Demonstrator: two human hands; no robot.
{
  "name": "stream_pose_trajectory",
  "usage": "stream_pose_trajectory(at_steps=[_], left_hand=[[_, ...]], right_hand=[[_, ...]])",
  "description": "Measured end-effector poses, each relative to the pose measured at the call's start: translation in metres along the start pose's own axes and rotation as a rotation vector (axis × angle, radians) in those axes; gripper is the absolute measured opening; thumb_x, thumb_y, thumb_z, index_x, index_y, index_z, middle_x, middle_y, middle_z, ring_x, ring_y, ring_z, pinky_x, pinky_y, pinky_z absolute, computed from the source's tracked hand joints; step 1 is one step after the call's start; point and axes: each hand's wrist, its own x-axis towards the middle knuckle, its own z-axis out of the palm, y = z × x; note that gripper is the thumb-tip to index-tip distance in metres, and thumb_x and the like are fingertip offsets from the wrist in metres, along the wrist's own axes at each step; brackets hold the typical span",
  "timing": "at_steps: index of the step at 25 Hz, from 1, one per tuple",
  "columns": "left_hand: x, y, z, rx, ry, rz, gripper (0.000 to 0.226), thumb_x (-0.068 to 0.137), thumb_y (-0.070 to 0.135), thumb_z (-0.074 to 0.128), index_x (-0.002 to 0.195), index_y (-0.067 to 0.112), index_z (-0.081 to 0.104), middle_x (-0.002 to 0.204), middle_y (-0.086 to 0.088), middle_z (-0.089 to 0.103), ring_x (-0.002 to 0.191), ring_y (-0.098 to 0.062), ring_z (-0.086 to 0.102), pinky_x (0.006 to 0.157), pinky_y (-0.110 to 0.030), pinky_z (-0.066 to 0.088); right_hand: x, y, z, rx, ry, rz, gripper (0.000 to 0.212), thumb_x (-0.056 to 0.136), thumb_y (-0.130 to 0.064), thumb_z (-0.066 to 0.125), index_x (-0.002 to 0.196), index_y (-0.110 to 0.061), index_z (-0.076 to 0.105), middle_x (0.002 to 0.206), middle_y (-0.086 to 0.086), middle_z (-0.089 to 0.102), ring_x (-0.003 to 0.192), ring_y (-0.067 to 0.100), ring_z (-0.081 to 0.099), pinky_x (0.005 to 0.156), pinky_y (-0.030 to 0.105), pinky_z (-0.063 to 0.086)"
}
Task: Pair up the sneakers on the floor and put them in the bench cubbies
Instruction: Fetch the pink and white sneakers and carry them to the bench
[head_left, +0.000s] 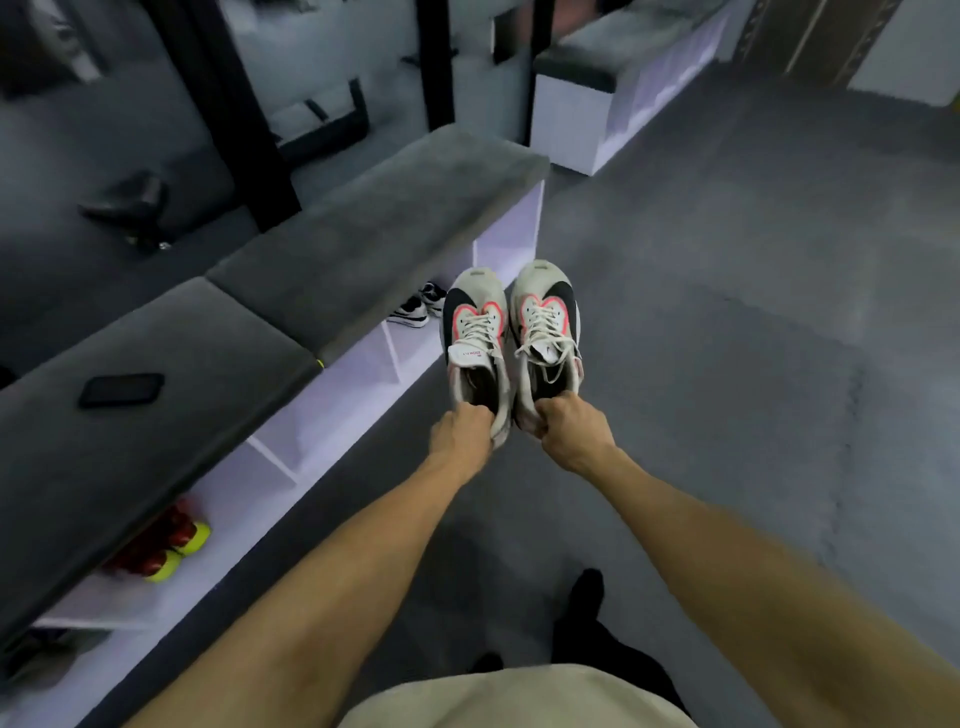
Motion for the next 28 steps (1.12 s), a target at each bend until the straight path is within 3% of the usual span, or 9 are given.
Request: stream_pose_trajectory(at_steps=[8,12,19,28], left_hand=[[0.078,-0.023,-0.027,-0.142,0.117,-0.487,0.026,0.091,0.014,0.062,0.117,0.011,0.066,0.11,-0.013,0.066,0.097,-0.032,0.065,0.086,-0.042,0.055],[0.081,-0.018,-0.04,-0.159,0.133,-0.645,0.022,0.09,0.014,0.061,0.111,0.009,0.068,0.107,-0.014,0.066,0.095,-0.035,0.064,0.08,-0.039,0.053],[0.052,-0.028,-0.028,-0.179,0.12,-0.775,0.019,0.089,0.013,0.062,0.107,0.009,0.067,0.105,-0.014,0.065,0.096,-0.035,0.063,0.073,-0.036,0.047],[0.054,-0.087,0.07,-0.283,0.069,-0.836,0.015,0.089,0.015,0.064,0.103,0.01,0.067,0.099,-0.011,0.064,0.093,-0.033,0.063,0.07,-0.036,0.047]], right_hand=[[0.154,-0.017,-0.025,-0.052,-0.153,-0.449,0.022,0.091,-0.024,0.053,0.095,-0.004,0.063,0.104,0.02,0.059,0.092,0.042,0.061,0.068,0.038,0.041],[0.186,-0.022,-0.029,-0.099,-0.224,-0.634,0.019,0.089,-0.019,0.054,0.096,-0.004,0.062,0.103,0.019,0.059,0.092,0.042,0.061,0.066,0.036,0.038],[0.185,-0.04,-0.009,-0.15,-0.284,-0.79,0.019,0.091,-0.021,0.054,0.098,-0.004,0.061,0.105,0.018,0.06,0.093,0.04,0.061,0.067,0.037,0.04],[0.199,-0.051,0.107,-0.163,-0.398,-0.827,0.016,0.089,-0.019,0.053,0.092,-0.006,0.062,0.099,0.014,0.062,0.089,0.037,0.061,0.063,0.035,0.04]])
